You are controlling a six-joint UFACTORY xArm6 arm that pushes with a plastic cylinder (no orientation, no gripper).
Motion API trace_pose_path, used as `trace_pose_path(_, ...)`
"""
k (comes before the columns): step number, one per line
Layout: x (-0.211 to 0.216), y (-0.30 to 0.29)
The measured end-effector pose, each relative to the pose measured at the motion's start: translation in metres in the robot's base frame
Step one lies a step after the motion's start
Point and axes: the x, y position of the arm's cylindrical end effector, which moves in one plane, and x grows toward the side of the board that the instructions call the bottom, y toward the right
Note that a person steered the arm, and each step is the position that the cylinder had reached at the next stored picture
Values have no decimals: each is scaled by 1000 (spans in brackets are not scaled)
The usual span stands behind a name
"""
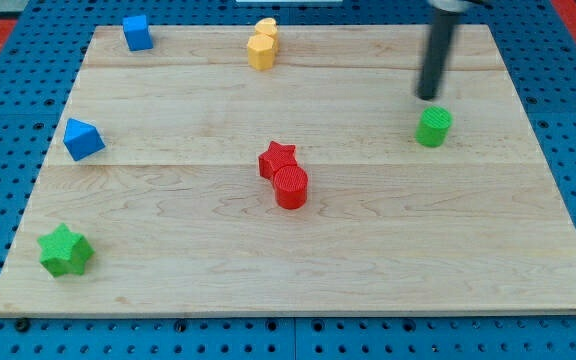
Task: Push the green circle into the green star
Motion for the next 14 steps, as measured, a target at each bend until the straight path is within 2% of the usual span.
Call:
trace_pose_path(1,50,24)
trace_pose_path(2,59,-6)
trace_pose_path(3,45,-46)
trace_pose_path(5,20,-29)
trace_pose_path(7,5,-118)
trace_pose_path(8,-16,-100)
trace_pose_path(9,-6,-144)
trace_pose_path(11,23,-300)
trace_pose_path(12,12,-304)
trace_pose_path(13,-2,-271)
trace_pose_path(14,30,-253)
